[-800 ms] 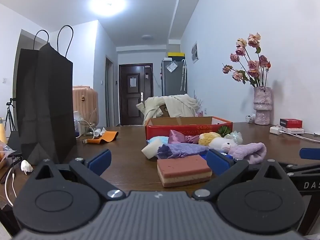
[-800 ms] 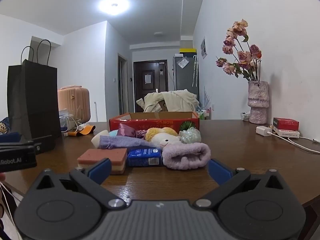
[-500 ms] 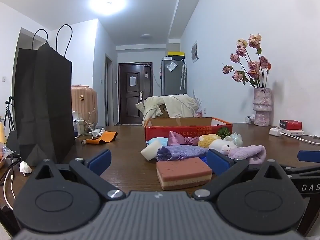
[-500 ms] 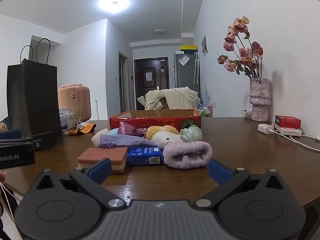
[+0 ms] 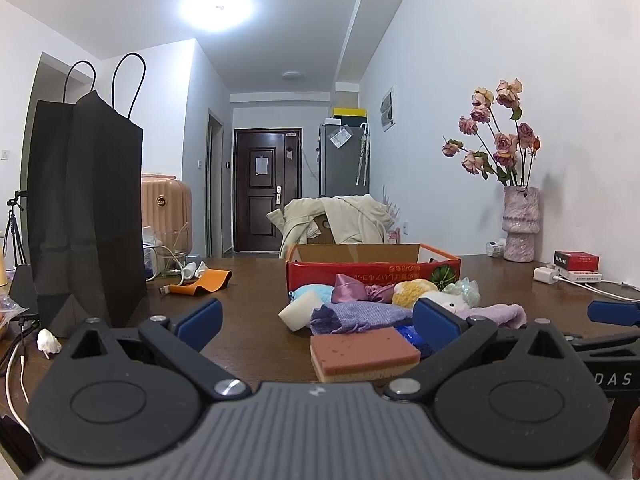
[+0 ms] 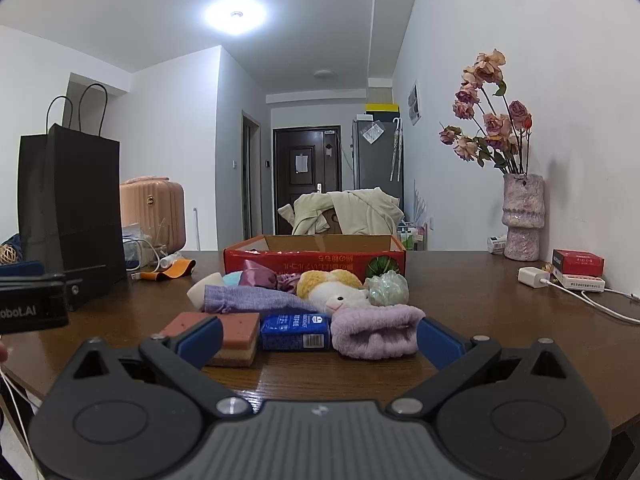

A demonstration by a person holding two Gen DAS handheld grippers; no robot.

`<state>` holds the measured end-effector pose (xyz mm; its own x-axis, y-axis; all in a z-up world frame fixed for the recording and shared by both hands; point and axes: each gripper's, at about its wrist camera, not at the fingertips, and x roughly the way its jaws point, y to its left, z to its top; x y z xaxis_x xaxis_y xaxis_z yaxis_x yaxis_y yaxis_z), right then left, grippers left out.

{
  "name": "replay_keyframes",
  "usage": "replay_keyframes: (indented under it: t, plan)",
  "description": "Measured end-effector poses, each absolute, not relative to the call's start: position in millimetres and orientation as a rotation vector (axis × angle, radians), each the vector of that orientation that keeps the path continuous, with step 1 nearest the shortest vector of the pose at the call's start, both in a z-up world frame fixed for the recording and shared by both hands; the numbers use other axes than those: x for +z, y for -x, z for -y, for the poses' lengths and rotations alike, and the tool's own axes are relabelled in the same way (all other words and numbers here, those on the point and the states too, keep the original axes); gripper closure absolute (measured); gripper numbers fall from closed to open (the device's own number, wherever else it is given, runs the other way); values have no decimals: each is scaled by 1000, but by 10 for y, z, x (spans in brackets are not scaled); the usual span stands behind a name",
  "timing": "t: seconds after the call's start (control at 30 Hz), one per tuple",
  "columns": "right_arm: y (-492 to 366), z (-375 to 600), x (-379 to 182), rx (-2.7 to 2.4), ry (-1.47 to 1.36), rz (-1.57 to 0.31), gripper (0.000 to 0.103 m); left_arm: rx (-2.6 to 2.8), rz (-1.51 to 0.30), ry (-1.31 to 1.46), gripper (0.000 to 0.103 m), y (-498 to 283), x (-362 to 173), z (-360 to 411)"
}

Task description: Organize soft objects

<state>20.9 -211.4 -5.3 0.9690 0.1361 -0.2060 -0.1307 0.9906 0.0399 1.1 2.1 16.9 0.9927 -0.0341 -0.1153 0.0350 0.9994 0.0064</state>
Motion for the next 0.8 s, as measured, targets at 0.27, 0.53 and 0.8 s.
replay_keyframes:
  t: [0.27, 0.53, 0.8]
  plan:
    - [-249, 2136, -61, 128, -38, -226, 0, -49, -133, -6, 0, -62, 165, -19]
    - [-269, 2171, -53, 117, -46, -224, 0, -55, -130, -12, 0, -75, 163, -19]
    - [-263, 2165, -40, 121, -42, -221, 0, -53, -126, -16, 0, -69, 178, -12]
